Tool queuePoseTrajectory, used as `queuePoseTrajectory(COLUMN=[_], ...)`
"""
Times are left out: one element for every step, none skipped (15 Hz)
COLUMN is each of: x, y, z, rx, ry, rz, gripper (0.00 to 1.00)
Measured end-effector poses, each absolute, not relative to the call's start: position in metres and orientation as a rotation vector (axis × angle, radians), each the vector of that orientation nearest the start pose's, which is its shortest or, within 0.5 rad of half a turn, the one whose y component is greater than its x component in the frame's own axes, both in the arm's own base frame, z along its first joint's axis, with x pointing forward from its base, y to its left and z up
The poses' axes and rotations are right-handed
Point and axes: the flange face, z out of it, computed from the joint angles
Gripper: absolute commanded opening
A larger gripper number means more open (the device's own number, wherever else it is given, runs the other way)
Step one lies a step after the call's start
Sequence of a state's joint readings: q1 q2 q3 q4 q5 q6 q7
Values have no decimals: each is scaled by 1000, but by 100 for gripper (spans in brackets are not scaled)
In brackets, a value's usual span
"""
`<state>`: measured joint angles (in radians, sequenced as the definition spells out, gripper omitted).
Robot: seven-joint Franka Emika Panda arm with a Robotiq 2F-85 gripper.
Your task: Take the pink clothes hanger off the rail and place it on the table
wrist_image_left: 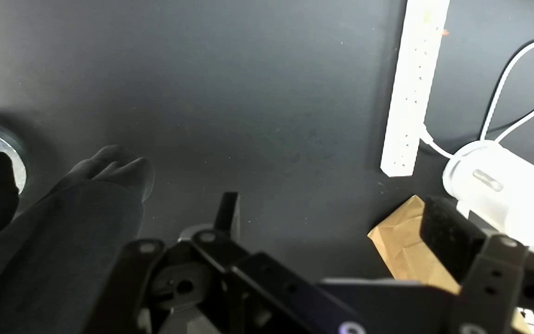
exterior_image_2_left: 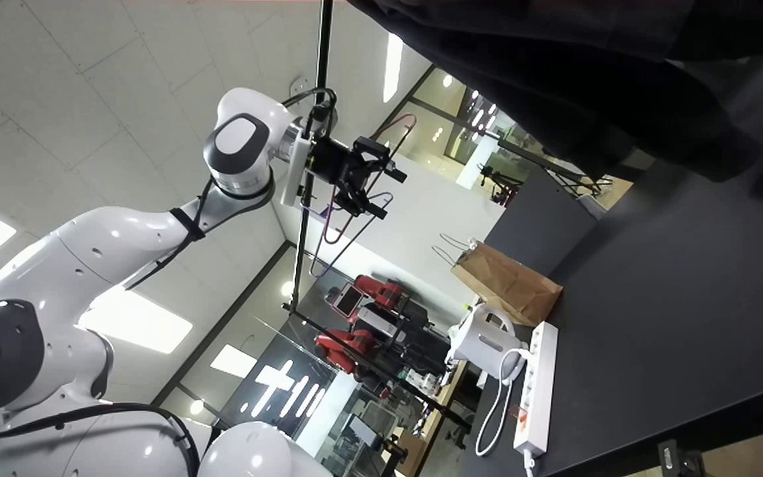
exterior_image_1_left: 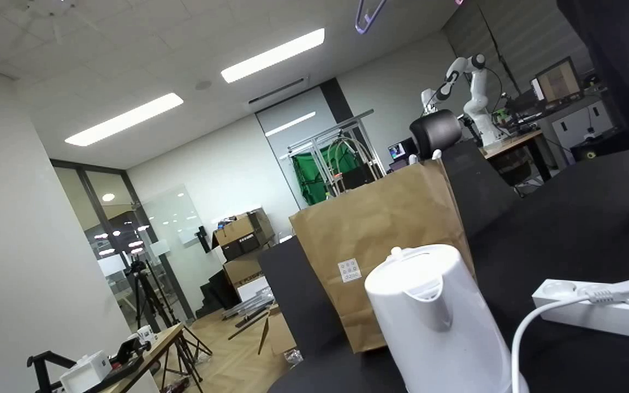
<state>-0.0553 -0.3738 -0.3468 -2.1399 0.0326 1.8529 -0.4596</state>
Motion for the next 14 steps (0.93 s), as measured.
queuePoseTrajectory(x=[414, 414, 414, 414, 414, 414, 414, 414, 415, 416, 417, 419, 420, 421], y=[-192, -192, -192, -192, -192, -192, -192, -191, -190, -188, -186, -184, -183, -181], z=[554, 554, 554, 554, 554, 554, 554, 554, 556, 560, 566, 574, 583, 592], rx=[-3018, -3018, -3018, -3018, -3018, -3019, -3020, -3021, -3020, -3021, -3023, -3024, -3024, -3021], ry=[-102, -102, -102, -102, -102, -102, -103, -106, -111, -118, -125, -133, -141, -148], rz=[-187, -187, -187, -187, -187, -186, -184, -184, -188, -195, -205, -214, -229, -248], gripper=[100, 100, 100, 100, 100, 100, 100, 100, 100, 100, 100, 100, 100, 100])
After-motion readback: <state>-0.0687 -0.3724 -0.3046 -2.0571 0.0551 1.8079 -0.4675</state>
